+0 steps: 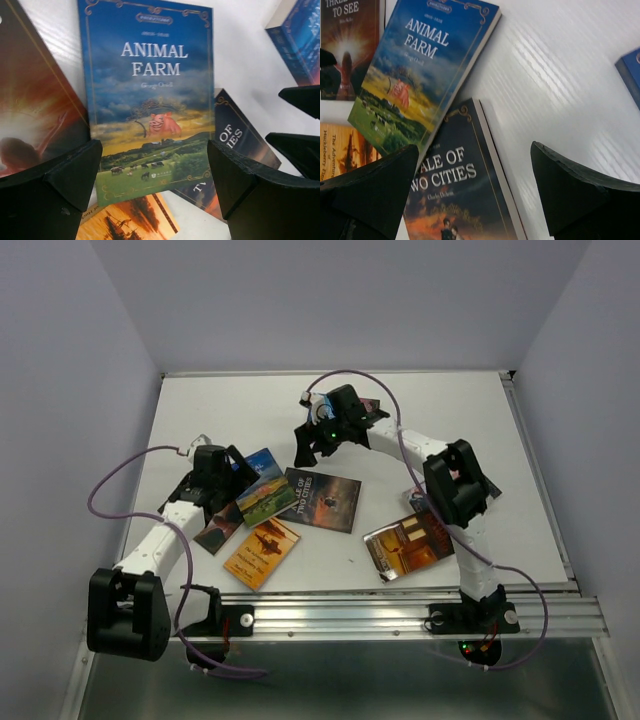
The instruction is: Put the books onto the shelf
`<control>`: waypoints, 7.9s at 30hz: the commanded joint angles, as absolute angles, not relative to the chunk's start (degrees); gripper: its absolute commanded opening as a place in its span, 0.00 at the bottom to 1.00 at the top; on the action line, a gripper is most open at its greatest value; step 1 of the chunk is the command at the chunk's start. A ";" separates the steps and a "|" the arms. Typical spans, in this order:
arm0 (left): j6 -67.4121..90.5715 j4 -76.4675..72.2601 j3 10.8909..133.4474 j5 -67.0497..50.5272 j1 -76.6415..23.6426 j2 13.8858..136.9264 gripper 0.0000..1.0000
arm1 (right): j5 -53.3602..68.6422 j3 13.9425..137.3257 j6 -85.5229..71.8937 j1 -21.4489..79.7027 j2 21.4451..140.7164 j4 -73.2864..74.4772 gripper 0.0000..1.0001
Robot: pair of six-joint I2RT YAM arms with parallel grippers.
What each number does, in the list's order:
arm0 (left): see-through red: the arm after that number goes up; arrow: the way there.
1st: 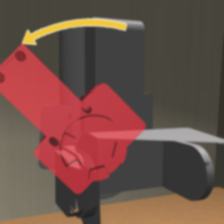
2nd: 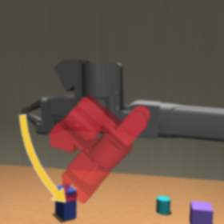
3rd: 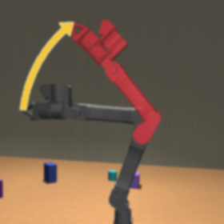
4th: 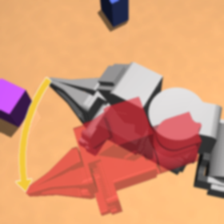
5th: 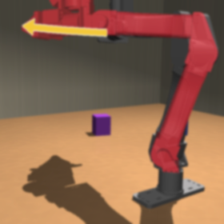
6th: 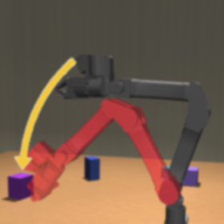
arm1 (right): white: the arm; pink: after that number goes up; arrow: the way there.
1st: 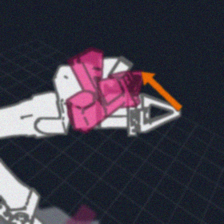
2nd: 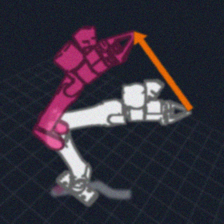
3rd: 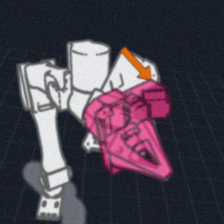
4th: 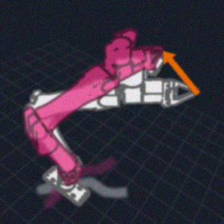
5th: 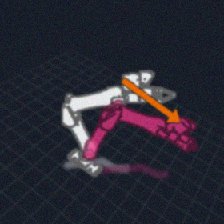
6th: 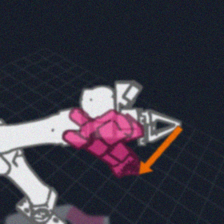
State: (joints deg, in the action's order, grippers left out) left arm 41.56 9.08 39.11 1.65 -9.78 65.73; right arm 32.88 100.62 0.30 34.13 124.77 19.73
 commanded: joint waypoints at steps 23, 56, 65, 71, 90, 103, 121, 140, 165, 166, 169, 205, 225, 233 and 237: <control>43.15 -5.17 31.47 -5.44 -4.13 77.60 0.96 | 39.72 122.08 -16.60 41.13 146.51 19.86 0.92; 41.84 -10.82 30.41 -12.84 -4.04 70.32 0.95 | 47.64 119.27 -23.82 40.00 139.93 10.11 0.01; 37.98 -4.84 35.59 -10.11 -4.04 65.04 0.99 | 49.05 120.67 -24.17 37.62 137.29 6.33 0.01; 35.78 -0.97 39.81 -6.95 -4.04 61.88 0.99 | 50.88 119.89 -23.64 36.39 134.39 5.71 0.01; 2.30 -8.09 66.08 -40.75 -4.13 67.14 0.99 | 59.59 117.94 5.61 26.19 122.08 45.51 0.01; 4.57 -7.38 72.16 -65.38 -4.39 88.85 0.99 | 58.10 121.81 23.82 26.19 118.57 61.08 0.01; 4.83 -14.94 62.58 -66.97 -8.35 89.65 0.77 | 60.65 126.04 23.90 25.66 117.77 63.10 0.01; 25.97 -38.04 59.41 -68.57 -10.81 90.61 0.00 | 47.75 127.09 18.13 24.61 119.18 56.26 0.42; 42.45 -34.99 83.12 -51.25 -8.70 110.99 0.00 | -8.26 104.78 -21.88 15.65 98.09 28.92 1.00; 42.80 -33.59 85.32 -50.89 -8.79 112.57 0.00 | -8.61 103.55 -22.67 15.12 97.48 28.31 1.00; 43.59 -32.00 92.10 -48.87 -8.79 117.50 0.00 | -8.52 99.07 -24.96 13.62 94.93 26.19 1.00; 36.74 -2.81 127.27 -45.26 -11.43 150.03 0.00 | -6.15 86.84 -28.12 12.57 90.97 20.66 1.00; 26.90 7.38 128.58 -36.75 -13.89 148.89 0.48 | 1.21 86.31 -28.04 12.57 91.93 20.74 1.00; 26.11 9.40 127.62 -33.84 -12.92 146.43 0.55 | 1.41 86.22 -27.95 12.57 91.67 20.74 1.00; 25.05 11.95 126.56 -29.45 -12.92 145.29 0.55 | 1.49 85.96 -27.77 12.57 91.50 20.74 1.00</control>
